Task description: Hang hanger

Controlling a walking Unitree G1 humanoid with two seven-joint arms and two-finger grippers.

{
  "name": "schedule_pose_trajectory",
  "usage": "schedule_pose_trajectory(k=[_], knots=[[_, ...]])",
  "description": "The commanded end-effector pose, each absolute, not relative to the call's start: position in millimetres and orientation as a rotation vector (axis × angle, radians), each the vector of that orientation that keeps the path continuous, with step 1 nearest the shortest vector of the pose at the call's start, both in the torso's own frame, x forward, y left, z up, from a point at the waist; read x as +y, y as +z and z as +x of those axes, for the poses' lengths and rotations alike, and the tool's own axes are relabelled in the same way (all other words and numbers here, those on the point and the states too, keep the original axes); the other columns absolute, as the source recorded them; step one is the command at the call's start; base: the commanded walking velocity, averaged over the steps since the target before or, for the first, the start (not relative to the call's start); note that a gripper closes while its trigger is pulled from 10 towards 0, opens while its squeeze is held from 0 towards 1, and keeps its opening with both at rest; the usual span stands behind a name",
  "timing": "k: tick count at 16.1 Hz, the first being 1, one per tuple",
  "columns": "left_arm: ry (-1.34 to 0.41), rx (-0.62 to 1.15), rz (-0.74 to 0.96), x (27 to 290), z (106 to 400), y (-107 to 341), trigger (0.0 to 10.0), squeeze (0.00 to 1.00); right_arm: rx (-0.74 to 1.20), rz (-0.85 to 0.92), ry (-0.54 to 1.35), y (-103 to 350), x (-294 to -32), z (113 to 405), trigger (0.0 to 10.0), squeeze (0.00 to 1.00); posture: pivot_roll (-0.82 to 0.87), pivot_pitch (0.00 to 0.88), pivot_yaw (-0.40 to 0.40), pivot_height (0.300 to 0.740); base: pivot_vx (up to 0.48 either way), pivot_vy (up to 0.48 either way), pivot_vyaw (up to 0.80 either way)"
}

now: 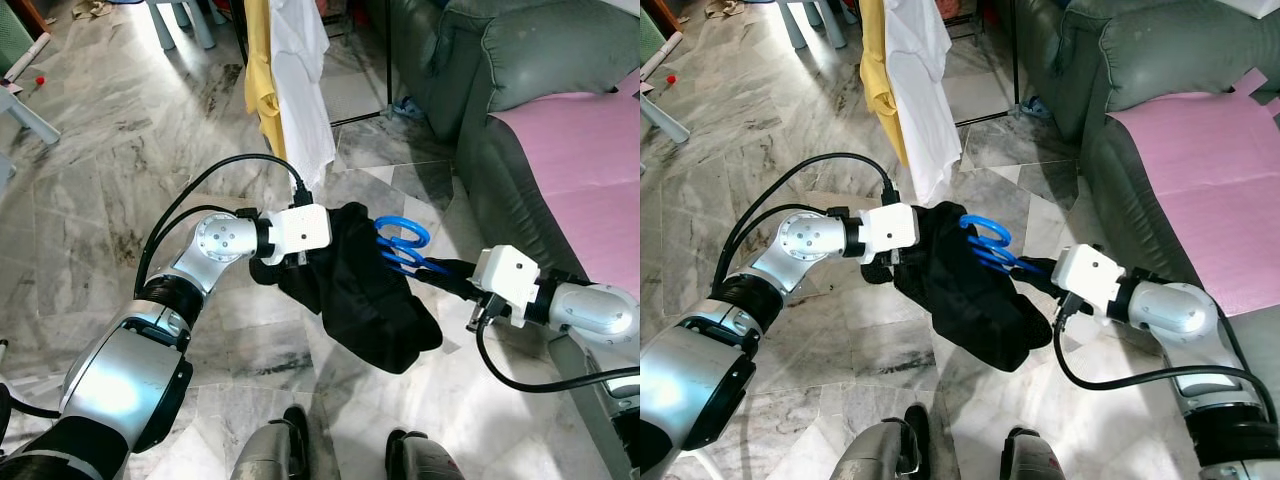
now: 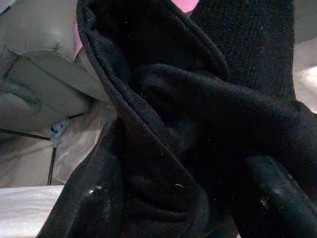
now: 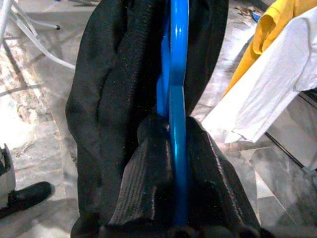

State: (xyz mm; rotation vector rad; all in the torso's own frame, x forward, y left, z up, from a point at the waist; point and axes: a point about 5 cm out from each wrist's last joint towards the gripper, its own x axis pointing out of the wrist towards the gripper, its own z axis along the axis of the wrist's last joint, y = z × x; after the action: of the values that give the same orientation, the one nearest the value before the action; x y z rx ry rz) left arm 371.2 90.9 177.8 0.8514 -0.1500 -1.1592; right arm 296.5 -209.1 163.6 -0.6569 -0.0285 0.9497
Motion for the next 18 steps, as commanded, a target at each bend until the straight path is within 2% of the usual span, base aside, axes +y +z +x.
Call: schedule_pose_trajectory(k=[1, 14, 15, 16, 18], knots=[[-1.185, -0.092, 0.871, 94.6, 369.5, 169.1, 6.0, 0.0, -0.128, -0.665, 0.986, 178.0, -197.4, 297.0, 10.0, 0.0, -0.13, 0.225, 0.151, 0.74, 0.0, 0.0, 0.0], [-1.185, -0.092, 0.871, 94.6, 369.5, 169.1, 6.0, 0.0, -0.128, -0.665, 0.986, 178.0, -197.4, 297.0, 10.0, 0.0, -0.13, 0.225, 0.151, 0.74, 0.0, 0.0, 0.0], [-1.166, -0.078, 0.838, 100.5, 369.6, 166.5, 0.0, 0.0, -0.132, -0.701, 0.983, 173.2, -191.8, 301.3, 10.0, 0.0, -0.13, 0.202, 0.119, 0.74, 0.0, 0.0, 0.0], [-1.121, -0.066, 0.805, 112.2, 370.3, 164.2, 0.0, 0.0, -0.148, -0.77, 0.967, 167.9, -183.9, 309.9, 10.0, 0.0, -0.12, 0.199, 0.112, 0.74, 0.0, 0.0, 0.0], [-1.09, -0.066, 0.801, 119.3, 370.3, 162.9, 0.0, 0.0, -0.178, -0.775, 0.944, 173.9, -180.0, 318.1, 10.0, 0.0, -0.12, 0.193, 0.095, 0.74, 0.0, 0.0, 0.0]])
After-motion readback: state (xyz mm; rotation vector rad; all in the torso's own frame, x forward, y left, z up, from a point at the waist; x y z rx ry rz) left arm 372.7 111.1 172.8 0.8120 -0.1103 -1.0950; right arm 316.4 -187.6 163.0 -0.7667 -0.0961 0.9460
